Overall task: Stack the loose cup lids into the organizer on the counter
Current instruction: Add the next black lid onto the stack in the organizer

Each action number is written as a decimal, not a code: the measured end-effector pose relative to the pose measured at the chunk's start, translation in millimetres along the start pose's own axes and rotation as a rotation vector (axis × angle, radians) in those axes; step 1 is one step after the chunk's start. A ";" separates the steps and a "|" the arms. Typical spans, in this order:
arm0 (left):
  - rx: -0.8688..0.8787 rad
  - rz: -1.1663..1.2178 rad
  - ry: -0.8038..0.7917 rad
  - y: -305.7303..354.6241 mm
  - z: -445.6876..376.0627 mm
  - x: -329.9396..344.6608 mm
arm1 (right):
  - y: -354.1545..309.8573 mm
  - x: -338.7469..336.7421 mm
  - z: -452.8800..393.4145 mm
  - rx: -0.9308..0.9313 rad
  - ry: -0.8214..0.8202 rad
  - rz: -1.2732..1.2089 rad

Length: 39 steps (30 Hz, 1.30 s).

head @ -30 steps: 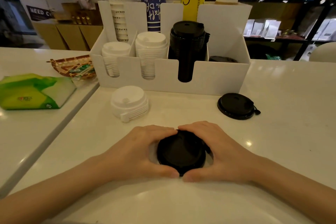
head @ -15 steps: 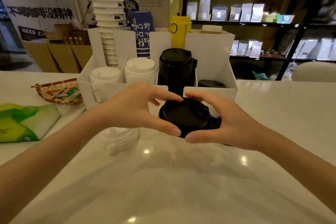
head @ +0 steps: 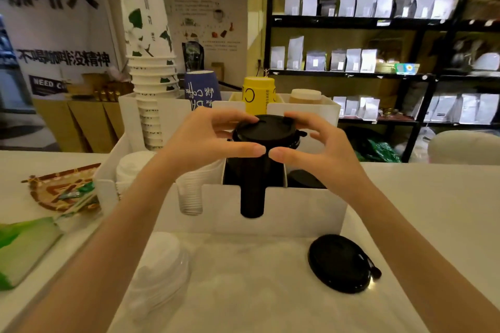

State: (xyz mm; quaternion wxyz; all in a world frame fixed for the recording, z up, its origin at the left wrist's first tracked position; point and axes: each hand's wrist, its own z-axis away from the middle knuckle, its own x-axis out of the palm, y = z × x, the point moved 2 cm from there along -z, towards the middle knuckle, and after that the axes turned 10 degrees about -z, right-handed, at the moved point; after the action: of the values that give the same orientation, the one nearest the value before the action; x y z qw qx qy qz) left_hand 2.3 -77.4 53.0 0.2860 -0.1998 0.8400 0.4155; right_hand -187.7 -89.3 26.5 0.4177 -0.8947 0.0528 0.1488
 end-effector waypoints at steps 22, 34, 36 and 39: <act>-0.131 -0.145 -0.035 -52.5 -22.4 13.4 | 52.3 31.0 -13.1 0.046 -0.037 0.076; -0.160 -0.077 -0.077 -54.7 -20.7 16.1 | 40.2 2.9 19.3 0.007 -0.041 0.142; -0.145 -0.131 -0.081 -52.5 -20.7 16.8 | 38.7 -11.3 42.9 0.001 -0.028 0.150; -0.122 -0.250 -0.089 -46.7 -20.9 17.4 | 42.7 -29.8 82.8 0.041 -0.086 0.237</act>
State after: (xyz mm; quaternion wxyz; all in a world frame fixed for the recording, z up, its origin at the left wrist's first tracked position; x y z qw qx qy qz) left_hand 9.3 -122.9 24.8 0.3598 -0.3013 0.7682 0.4354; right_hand -243.8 -54.6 -45.7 0.4171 -0.8664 0.1431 0.2342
